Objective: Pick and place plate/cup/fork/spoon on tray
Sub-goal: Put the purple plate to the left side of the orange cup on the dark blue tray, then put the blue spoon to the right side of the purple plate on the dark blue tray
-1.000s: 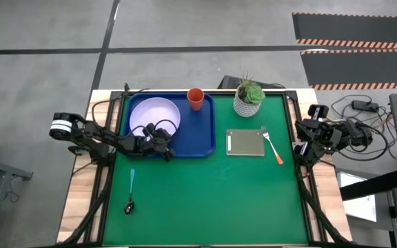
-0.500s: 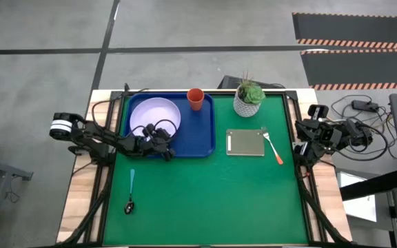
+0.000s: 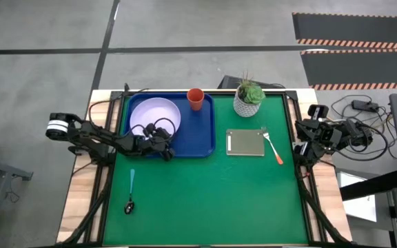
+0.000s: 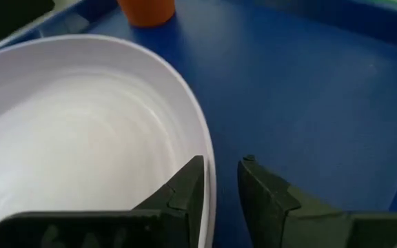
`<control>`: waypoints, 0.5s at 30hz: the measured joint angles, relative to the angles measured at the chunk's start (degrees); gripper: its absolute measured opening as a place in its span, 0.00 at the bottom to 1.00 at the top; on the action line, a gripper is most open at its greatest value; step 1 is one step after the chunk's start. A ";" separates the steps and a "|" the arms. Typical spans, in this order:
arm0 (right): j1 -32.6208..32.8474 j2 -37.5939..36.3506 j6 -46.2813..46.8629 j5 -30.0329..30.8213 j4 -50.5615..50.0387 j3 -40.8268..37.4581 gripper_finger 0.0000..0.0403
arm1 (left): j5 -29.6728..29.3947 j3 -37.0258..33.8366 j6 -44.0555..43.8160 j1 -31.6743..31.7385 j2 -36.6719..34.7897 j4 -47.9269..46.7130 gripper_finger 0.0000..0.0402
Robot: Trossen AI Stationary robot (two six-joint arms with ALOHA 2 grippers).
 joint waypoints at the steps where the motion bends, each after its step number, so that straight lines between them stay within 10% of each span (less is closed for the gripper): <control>1: -0.02 0.00 0.00 0.02 0.00 0.00 0.02 | 0.01 0.00 0.20 0.00 -0.46 -0.01 0.18; 15: 0.00 0.00 0.58 0.00 0.00 0.00 0.02 | -0.02 0.02 0.43 -0.04 -10.09 -0.04 0.18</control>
